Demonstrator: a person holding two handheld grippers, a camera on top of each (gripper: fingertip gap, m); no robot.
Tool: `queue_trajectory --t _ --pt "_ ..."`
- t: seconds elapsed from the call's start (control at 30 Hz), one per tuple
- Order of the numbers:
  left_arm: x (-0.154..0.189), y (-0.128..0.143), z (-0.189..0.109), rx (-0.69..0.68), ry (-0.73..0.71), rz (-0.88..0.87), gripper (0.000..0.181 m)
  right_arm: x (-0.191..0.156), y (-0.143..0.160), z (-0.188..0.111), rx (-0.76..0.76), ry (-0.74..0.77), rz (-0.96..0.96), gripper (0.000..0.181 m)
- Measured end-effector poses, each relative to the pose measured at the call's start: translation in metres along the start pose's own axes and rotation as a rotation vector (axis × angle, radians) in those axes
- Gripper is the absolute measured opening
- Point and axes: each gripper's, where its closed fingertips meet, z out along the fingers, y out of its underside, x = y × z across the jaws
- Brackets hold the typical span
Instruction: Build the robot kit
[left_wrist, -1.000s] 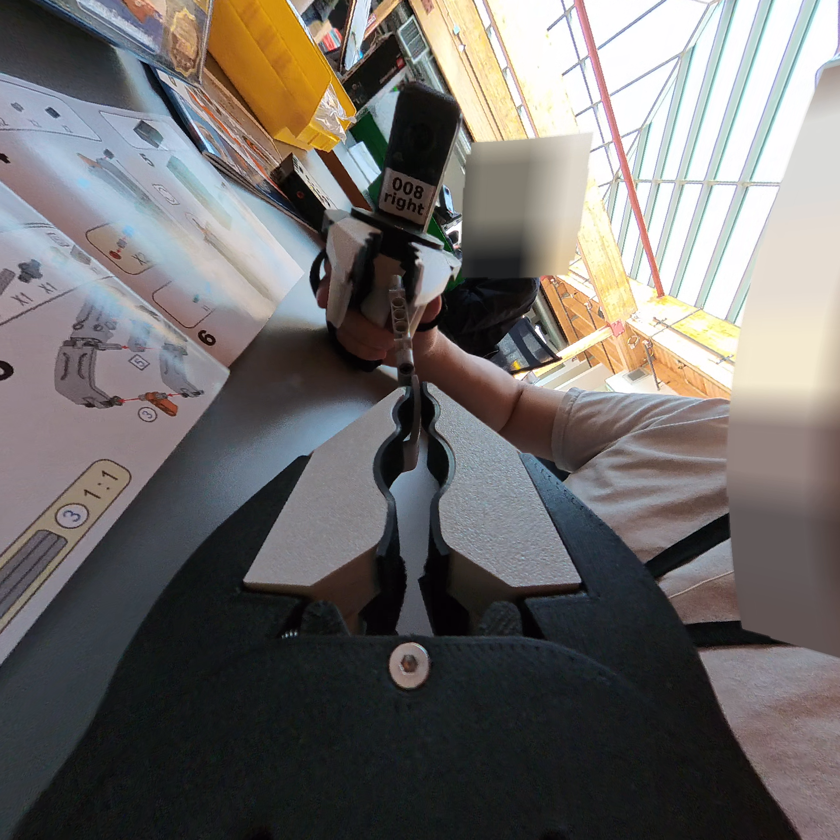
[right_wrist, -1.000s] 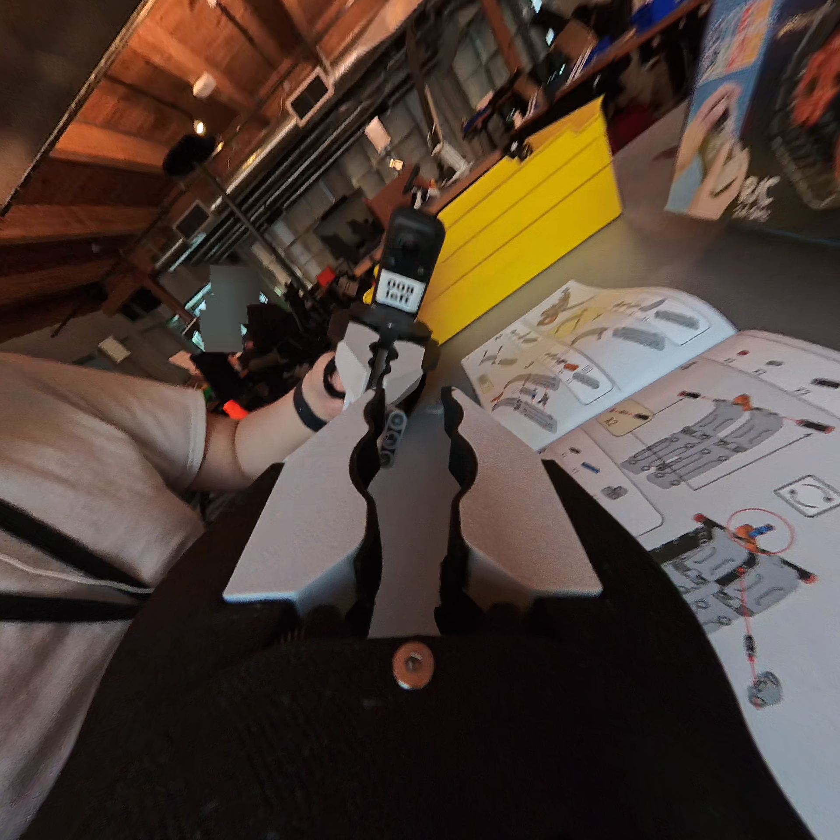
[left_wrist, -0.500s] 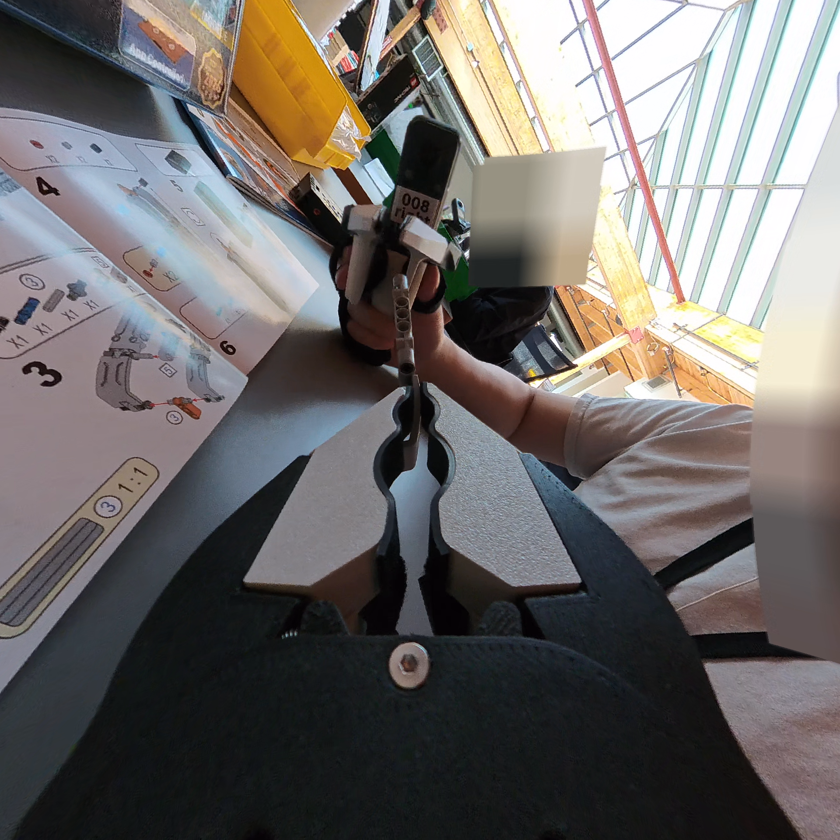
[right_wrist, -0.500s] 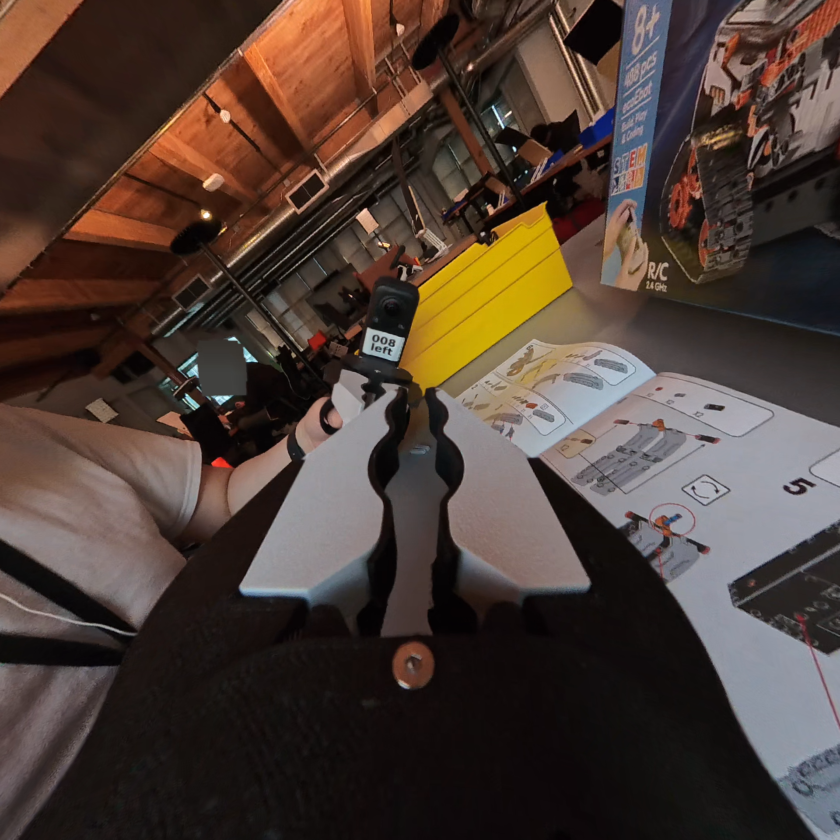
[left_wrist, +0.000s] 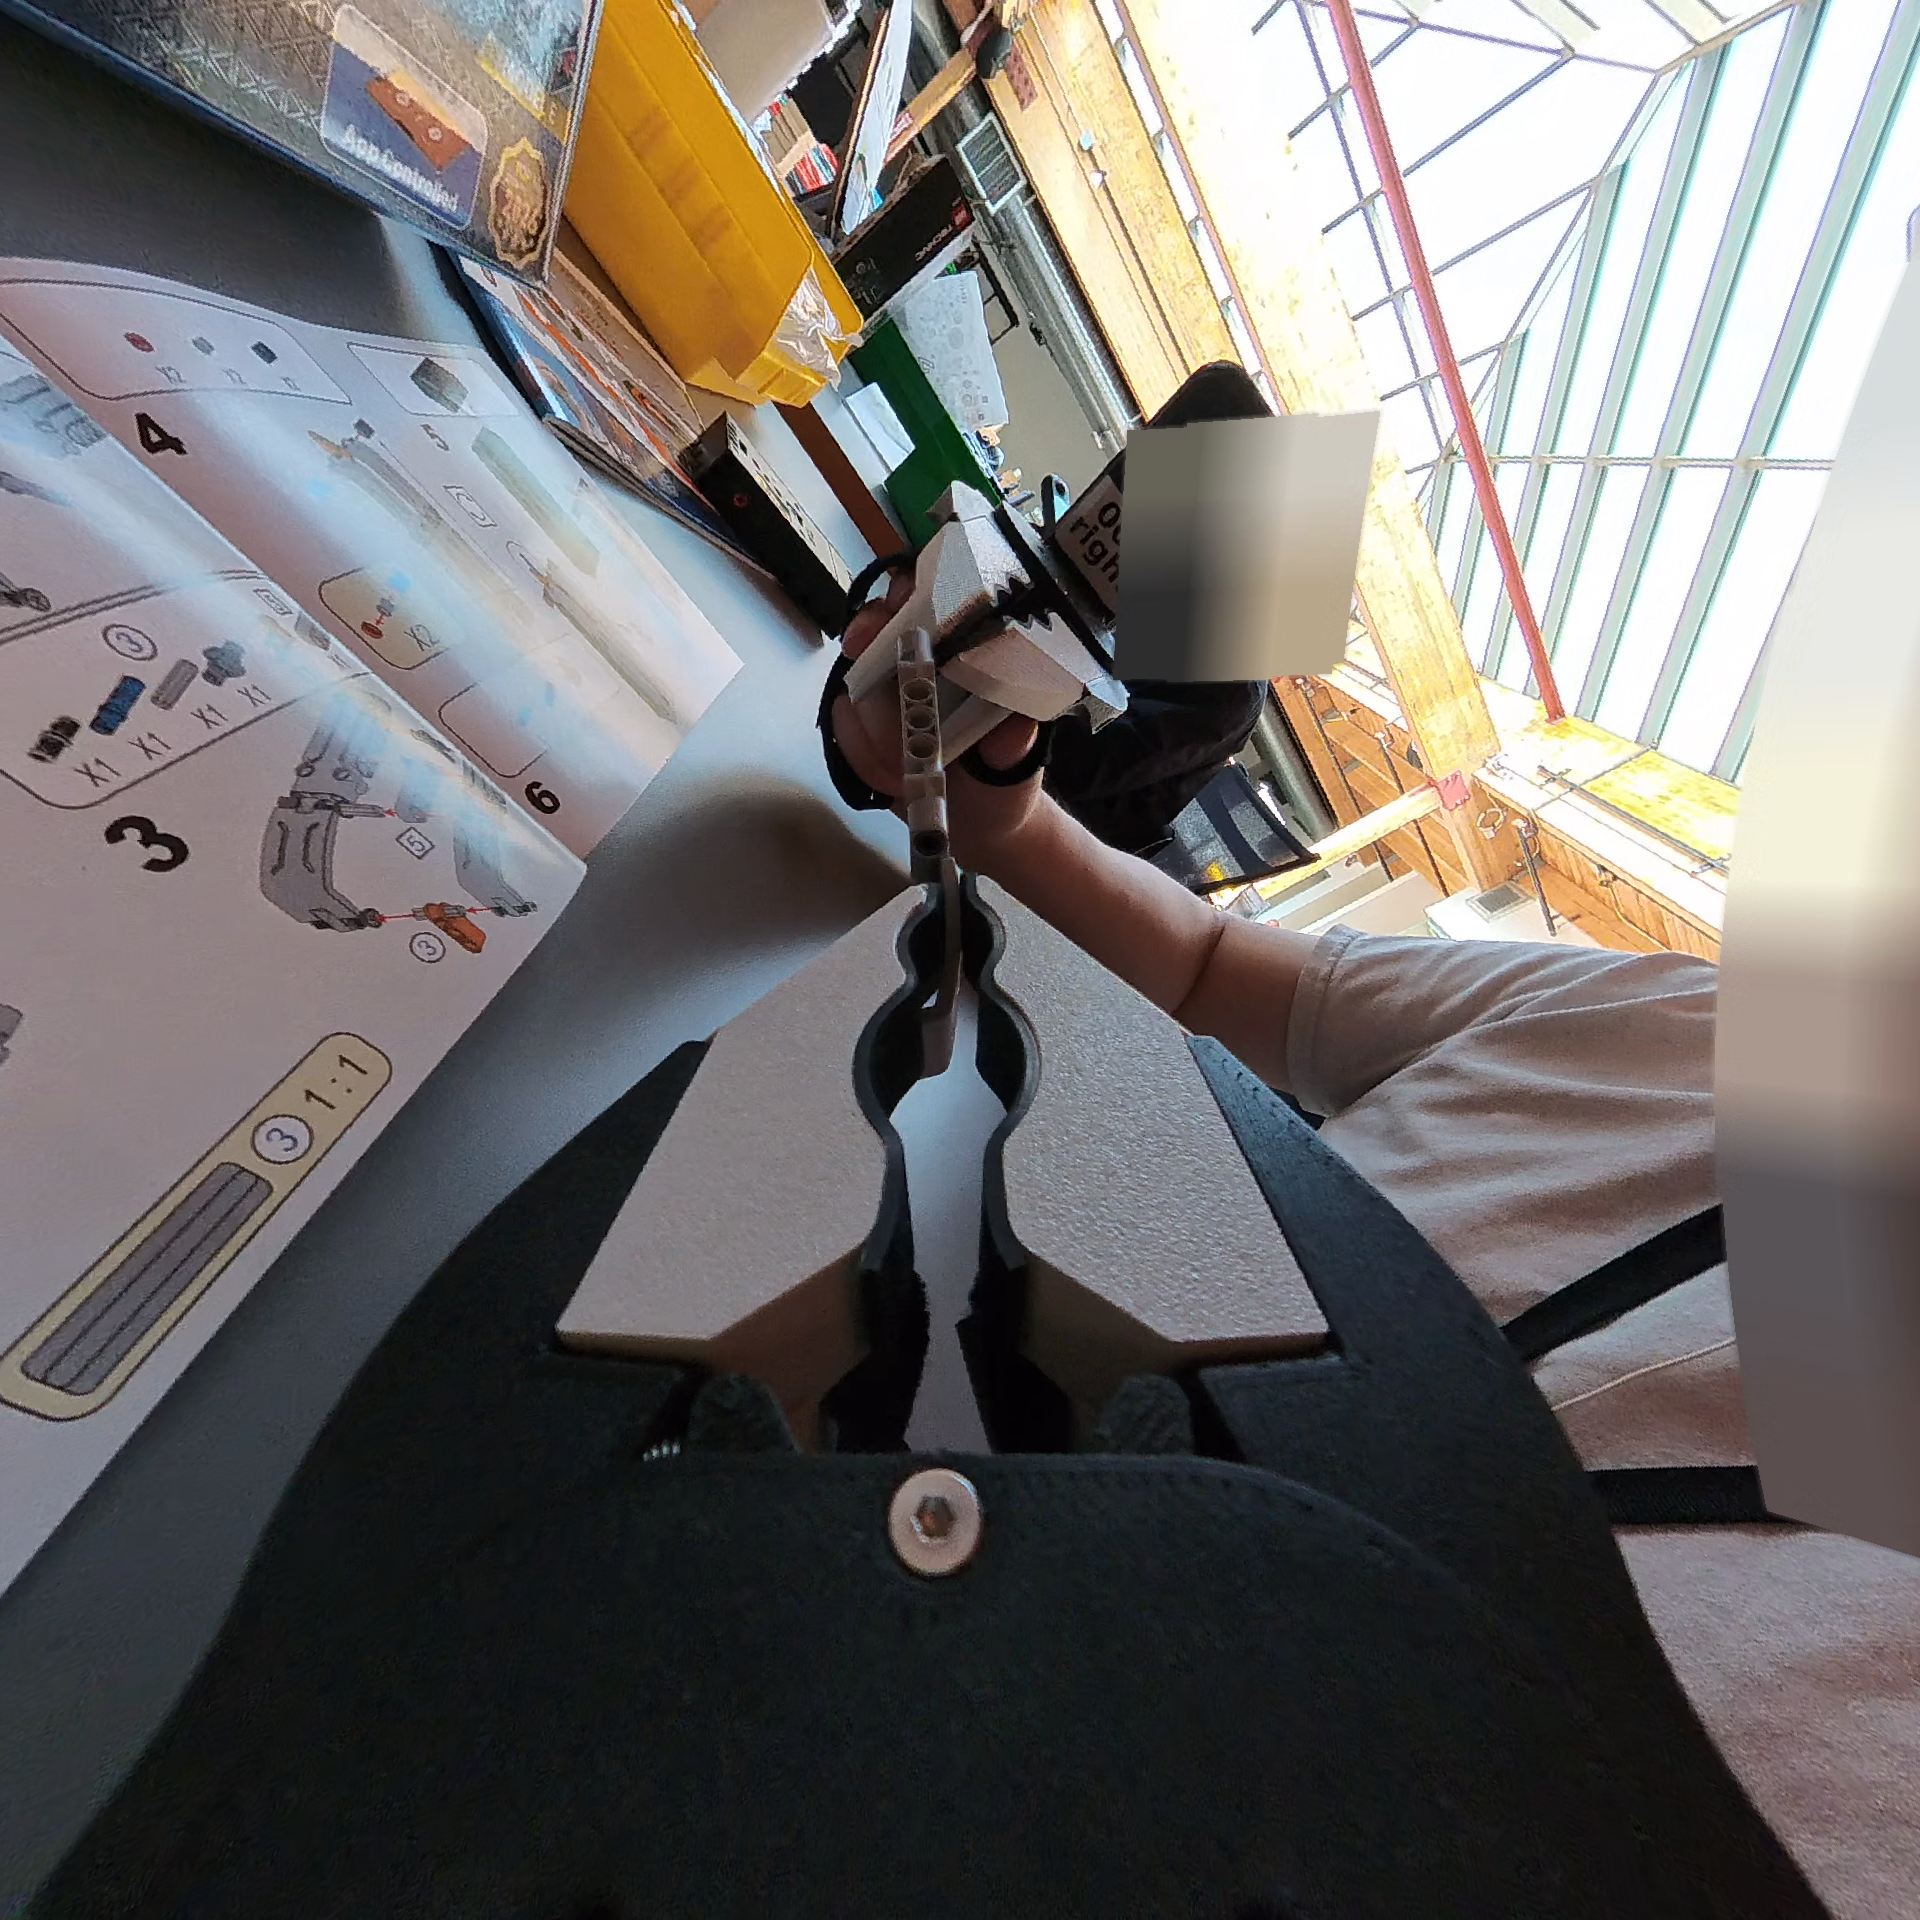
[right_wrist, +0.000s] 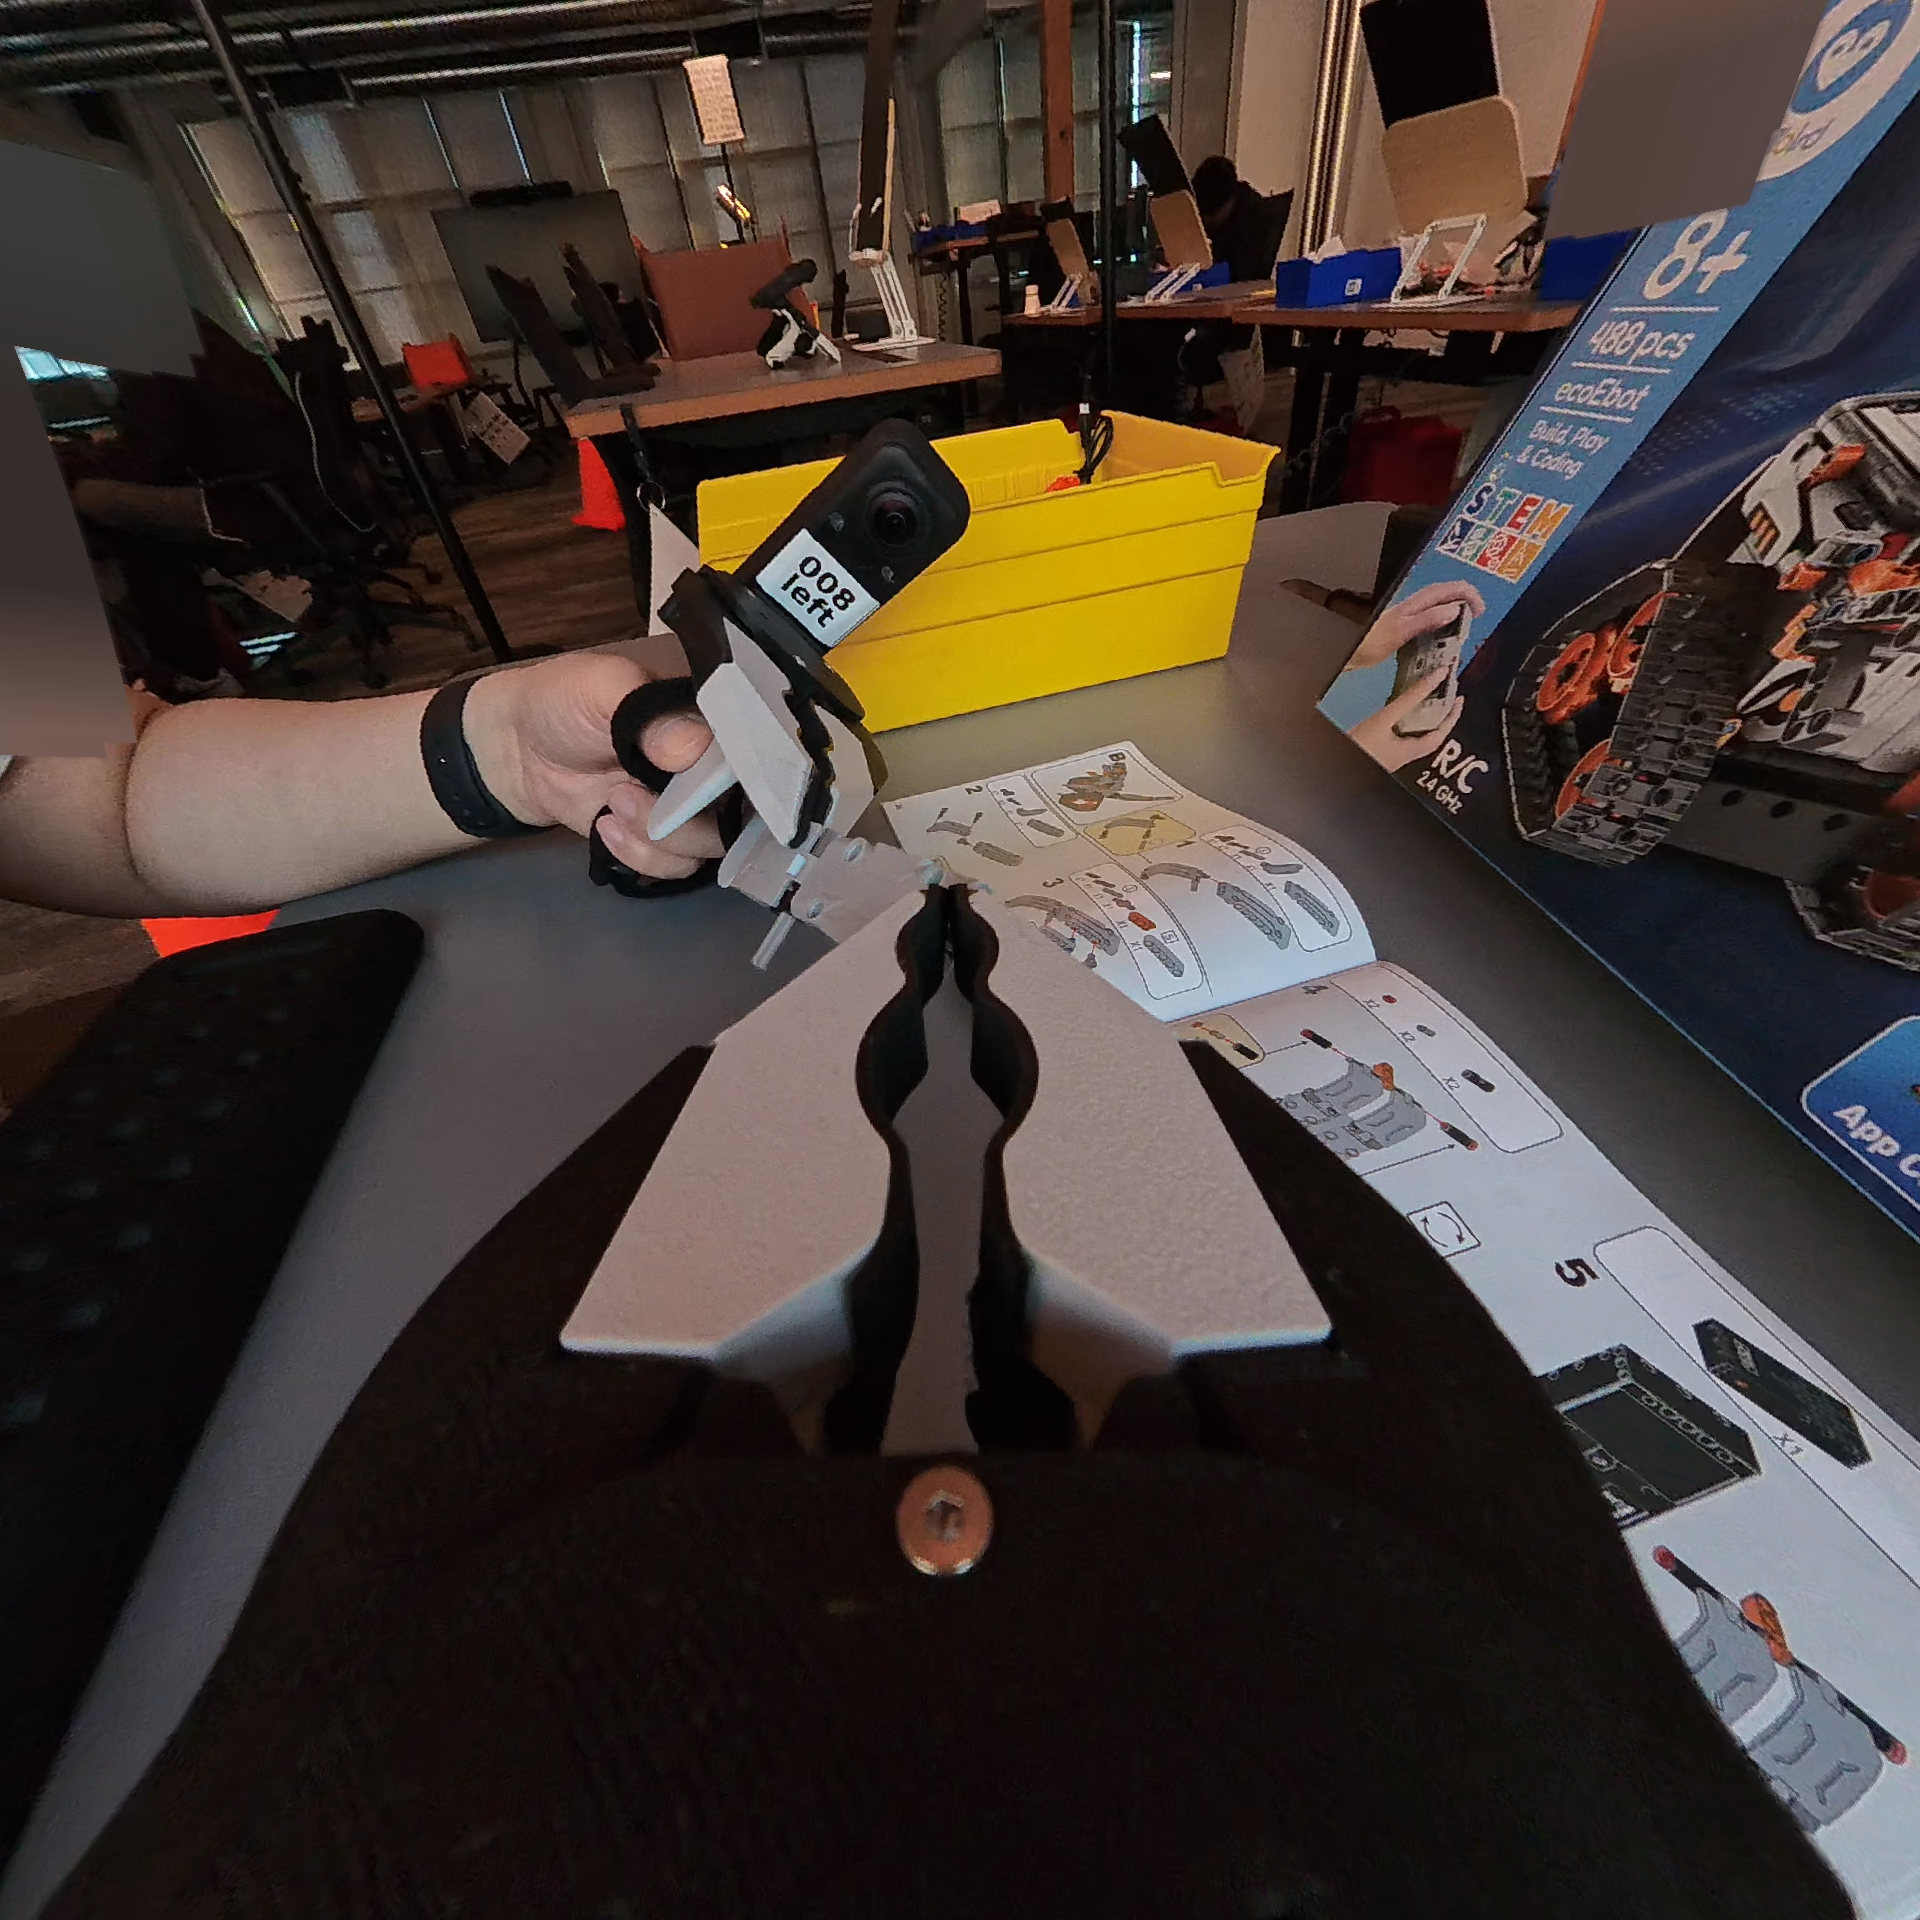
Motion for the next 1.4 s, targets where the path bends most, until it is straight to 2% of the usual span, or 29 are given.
queue_trajectory --t 0.23,0.37,0.4,0.47,0.53,0.57,0.67,0.77,0.93,1.03,1.07,1.13,1.4 --pt "0.000 -0.001 -0.001 0.003 -0.006 0.004 0.000 -0.013 0.008 0.004 -0.048 -0.053 -0.049 0.000" --pt "-0.001 0.002 0.001 -0.021 -0.022 0.036 0.000 -0.008 0.004 0.003 -0.004 -0.032 -0.022 0.004" --pt "-0.001 0.003 0.002 -0.031 -0.028 0.055 0.000 -0.003 0.000 0.001 0.028 -0.008 0.003 0.008" --pt "0.004 0.005 0.003 -0.046 -0.012 0.101 0.000 0.005 -0.001 0.001 0.062 0.021 0.090 0.041" --pt "0.010 0.006 0.005 -0.060 0.010 0.141 0.000 0.000 0.010 0.008 0.019 -0.059 0.245 0.062" --pt "0.012 0.008 0.006 -0.071 0.012 0.158 0.000 -0.008 0.012 0.010 0.012 -0.135 0.333 0.062" --pt "0.014 0.010 0.007 -0.083 0.019 0.180 0.000 -0.019 0.014 0.013 0.008 -0.266 0.477 0.054" --pt "0.014 0.009 0.006 -0.080 0.022 0.177 0.000 -0.018 0.014 0.011 0.005 -0.292 0.510 0.049" --pt "0.012 0.011 0.006 -0.097 0.007 0.184 0.000 -0.024 0.016 0.009 -0.014 -0.348 0.548 0.025" --pt "0.009 0.016 0.008 -0.127 -0.015 0.205 0.000 -0.032 0.022 0.013 -0.069 -0.383 0.585 0.020" --pt "0.007 0.018 0.009 -0.141 -0.025 0.215 0.000 -0.038 0.025 0.014 -0.100 -0.413 0.599 0.005" --pt "0.004 0.022 0.011 -0.162 -0.044 0.231 0.000 -0.043 0.032 0.017 -0.157 -0.427 0.630 0.005" --pt "0.005 0.019 0.012 -0.116 0.008 0.182 0.000 -0.043 0.029 0.016 -0.132 -0.425 0.656 0.005"
